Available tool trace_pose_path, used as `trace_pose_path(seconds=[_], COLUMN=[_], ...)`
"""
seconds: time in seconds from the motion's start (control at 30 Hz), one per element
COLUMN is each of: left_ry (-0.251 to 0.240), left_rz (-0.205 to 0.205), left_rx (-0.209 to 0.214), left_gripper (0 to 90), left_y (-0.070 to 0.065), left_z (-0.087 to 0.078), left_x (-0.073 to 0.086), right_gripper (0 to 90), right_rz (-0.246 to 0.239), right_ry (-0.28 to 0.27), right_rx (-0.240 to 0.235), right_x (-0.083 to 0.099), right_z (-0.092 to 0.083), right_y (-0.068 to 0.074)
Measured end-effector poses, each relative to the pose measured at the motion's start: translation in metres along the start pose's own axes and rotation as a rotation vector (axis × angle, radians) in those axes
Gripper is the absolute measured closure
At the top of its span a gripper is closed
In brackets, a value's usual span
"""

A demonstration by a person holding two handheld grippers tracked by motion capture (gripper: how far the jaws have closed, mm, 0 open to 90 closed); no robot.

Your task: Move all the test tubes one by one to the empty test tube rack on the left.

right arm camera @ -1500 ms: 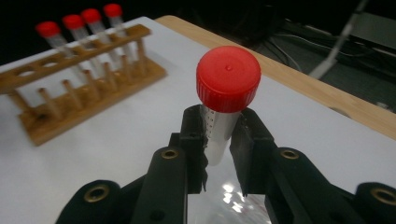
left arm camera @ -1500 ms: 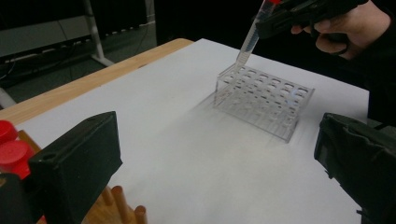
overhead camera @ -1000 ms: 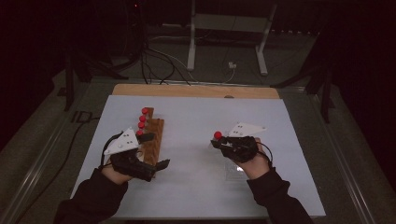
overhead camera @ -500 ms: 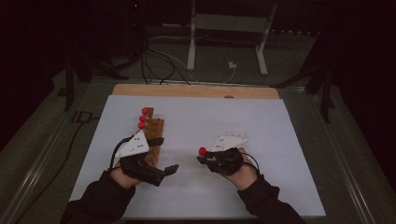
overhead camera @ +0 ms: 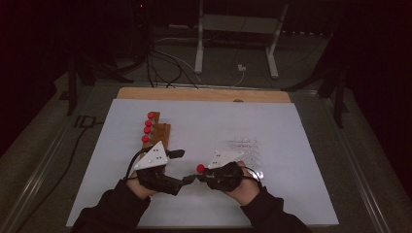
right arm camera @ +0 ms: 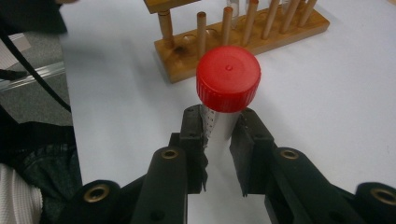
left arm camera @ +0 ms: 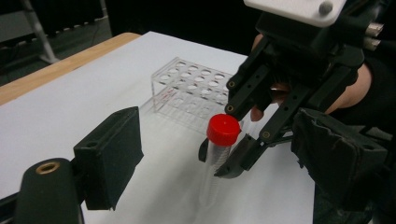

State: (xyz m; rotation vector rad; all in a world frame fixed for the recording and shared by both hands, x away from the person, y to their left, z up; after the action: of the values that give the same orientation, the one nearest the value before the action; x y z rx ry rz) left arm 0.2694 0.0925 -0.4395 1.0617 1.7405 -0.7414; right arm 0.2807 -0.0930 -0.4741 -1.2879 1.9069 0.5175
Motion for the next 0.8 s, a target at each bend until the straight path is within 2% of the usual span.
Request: trace_pose_path(seconds=[0.03,0.1,0.23,0.4,0.47,0.5,0.8], left_ry=[0.004,0.013,0.029,0.04,0.05,0.056,0.077], left_rz=[0.003,-0.001,0.003,0.013,0.019,0.03,0.054], left_rx=[0.004,0.012,0.021,0.014,-0.003,-0.004,0.005], left_gripper=[23.6,25.0,34.7,44.9,47.8,49.6,64.5], left_y=[-0.001,-0.002,-0.005,-0.006,-0.005,-0.005,-0.007], left_z=[0.002,0.006,0.012,0.017,0.02,0.021,0.028], left_x=[0.001,0.002,0.004,0.005,0.005,0.006,0.009], right_gripper=[75.5,75.5,75.5,75.5,75.5,75.5,75.6], right_rz=[0.001,-0.004,-0.008,-0.005,-0.007,-0.008,0.003], right_ry=[-0.003,-0.001,-0.001,0.0,0.003,0.005,0.005], right_rx=[-0.003,-0.006,-0.01,-0.015,-0.018,-0.018,-0.02], right_x=[0.0,-0.001,-0.001,-0.001,0.0,0.0,0.0], right_z=[0.0,0.0,0.001,0.001,0.001,0.001,0.0], right_y=[0.001,0.002,0.004,0.004,0.004,0.004,0.003])
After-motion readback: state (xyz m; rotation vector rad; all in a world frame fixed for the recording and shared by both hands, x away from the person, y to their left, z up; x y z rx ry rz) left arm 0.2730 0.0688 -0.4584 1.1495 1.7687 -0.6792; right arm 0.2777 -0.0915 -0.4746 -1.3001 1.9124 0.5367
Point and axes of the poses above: each handheld gripper's, and its own axes: z roughly forward along the jaws, x roughly out of its underside, y roughly to its left, the point moved 3 cm from there along z, roughly forward along the jaws, and after that the axes turned 3 degrees about -z, right-handed, at the moved point
